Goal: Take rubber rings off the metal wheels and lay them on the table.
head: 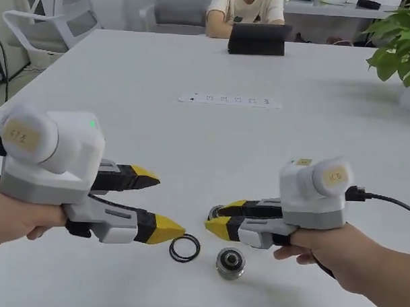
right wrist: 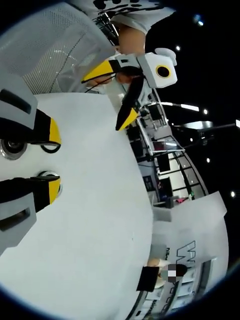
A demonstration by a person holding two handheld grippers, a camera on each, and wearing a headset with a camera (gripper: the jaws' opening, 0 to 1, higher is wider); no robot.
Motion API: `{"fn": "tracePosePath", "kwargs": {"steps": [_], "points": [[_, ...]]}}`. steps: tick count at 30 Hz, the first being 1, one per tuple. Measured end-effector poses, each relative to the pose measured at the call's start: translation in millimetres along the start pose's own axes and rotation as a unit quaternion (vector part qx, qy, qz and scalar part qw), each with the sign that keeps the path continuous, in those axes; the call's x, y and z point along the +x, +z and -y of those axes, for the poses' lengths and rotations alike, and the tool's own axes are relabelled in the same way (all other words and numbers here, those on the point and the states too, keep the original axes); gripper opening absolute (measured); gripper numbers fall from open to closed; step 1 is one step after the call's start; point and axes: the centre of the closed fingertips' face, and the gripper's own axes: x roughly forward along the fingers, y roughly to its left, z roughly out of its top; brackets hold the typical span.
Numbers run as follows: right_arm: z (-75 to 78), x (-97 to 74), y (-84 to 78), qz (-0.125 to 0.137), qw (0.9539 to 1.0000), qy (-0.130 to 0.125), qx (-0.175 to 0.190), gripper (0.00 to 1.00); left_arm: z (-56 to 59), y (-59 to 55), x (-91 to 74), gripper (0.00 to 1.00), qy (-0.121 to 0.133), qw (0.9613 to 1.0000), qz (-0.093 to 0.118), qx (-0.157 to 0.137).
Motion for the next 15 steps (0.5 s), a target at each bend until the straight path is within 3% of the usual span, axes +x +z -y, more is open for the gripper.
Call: {"fn": "tracePosePath", "kwargs": {"steps": [15], "points": [[24.0,-12.9,-10.2,-0.002,0.9993,-0.037,0.002,0.24,-3.9,3.7,24.0,0.52,-0.006,0.9999,-0.010,0.009]]}}
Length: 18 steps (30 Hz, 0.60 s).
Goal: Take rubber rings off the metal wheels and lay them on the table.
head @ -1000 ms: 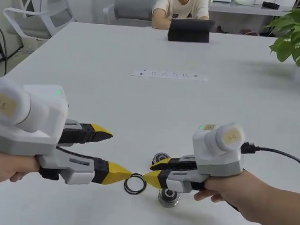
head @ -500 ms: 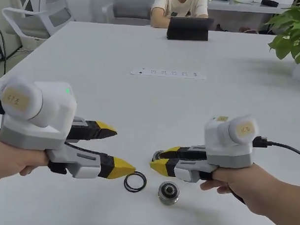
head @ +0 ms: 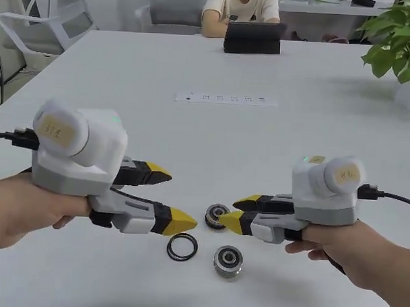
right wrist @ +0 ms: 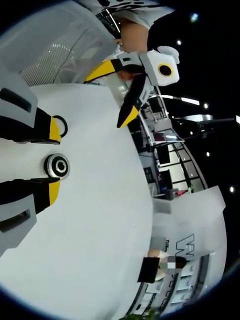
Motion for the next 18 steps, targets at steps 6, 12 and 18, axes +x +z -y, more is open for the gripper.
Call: {"fn": "tracePosePath", "kwargs": {"steps": [6,12,18], "points": [[6.8,-3.0,-3.6,-0.001,0.9999,-0.010,0.002,0.25,-1.0,-4.1,10.7,0.50,-0.003,1.0000,-0.008,-0.001],[11.0,-4.9,-7.9,-0.004,0.9999,-0.017,0.001,0.25,-2.5,-8.7,21.1,0.49,-0.006,0.9998,-0.015,-0.005],[12.7,-3.4,-14.6,-0.013,0.9997,-0.019,-0.004,0.25,-7.4,-13.9,33.4,0.46,-0.002,0.9997,-0.022,-0.014]]}}
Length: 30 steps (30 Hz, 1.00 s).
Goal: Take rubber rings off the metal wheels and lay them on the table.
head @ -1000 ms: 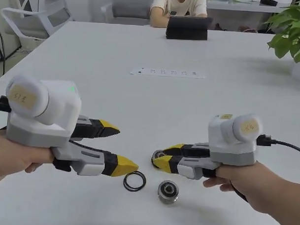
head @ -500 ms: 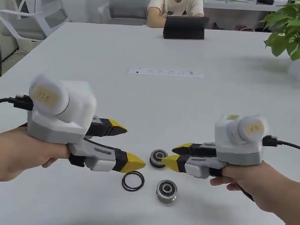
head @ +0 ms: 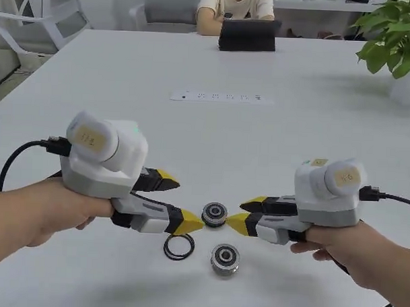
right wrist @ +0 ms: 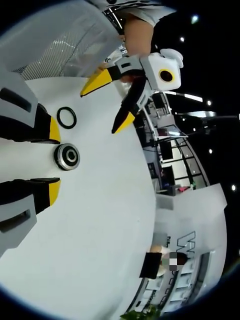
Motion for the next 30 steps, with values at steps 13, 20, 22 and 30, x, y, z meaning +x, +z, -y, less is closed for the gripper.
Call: {"fn": "tracePosePath", "kwargs": {"steps": [13,20,22,30], "points": [[-1.7,8.3,-5.8,-0.011,0.9999,0.006,-0.012,0.23,-3.6,-4.1,19.3,0.41,-0.003,0.9999,-0.010,-0.002],[-1.8,12.7,-7.7,-0.015,0.9997,0.008,-0.018,0.22,-5.9,-7.7,28.8,0.37,-0.001,0.9999,-0.016,-0.002],[-2.6,13.8,-7.7,-0.016,0.9996,0.009,-0.020,0.22,-6.1,-8.1,30.9,0.36,0.000,0.9999,-0.016,-0.002],[-5.7,18.6,-7.0,-0.017,0.9994,0.013,-0.026,0.21,-9.8,-7.9,38.4,0.30,0.007,0.9999,-0.015,-0.002]]}}
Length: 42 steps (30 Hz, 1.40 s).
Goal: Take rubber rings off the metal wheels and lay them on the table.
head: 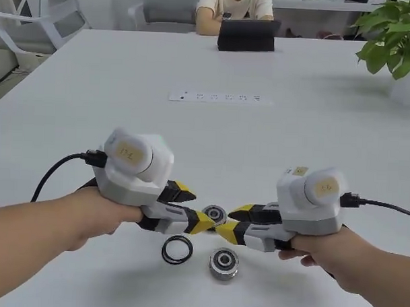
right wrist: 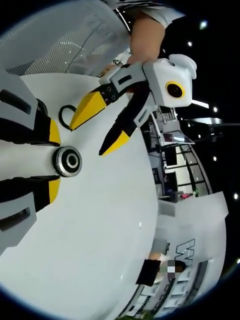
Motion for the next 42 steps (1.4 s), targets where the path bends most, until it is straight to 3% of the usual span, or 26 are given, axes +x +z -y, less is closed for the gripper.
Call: {"fn": "tracePosePath", "kwargs": {"steps": [27,42], "points": [[3.3,1.6,-6.7,-0.005,0.9999,-0.011,0.002,0.14,4.9,-9.3,21.0,0.17,0.003,0.9997,-0.021,0.015],[4.0,1.9,-5.9,-0.005,0.9999,-0.010,0.001,0.13,0.7,-4.9,24.7,0.08,0.013,0.9995,-0.016,0.022]]}}
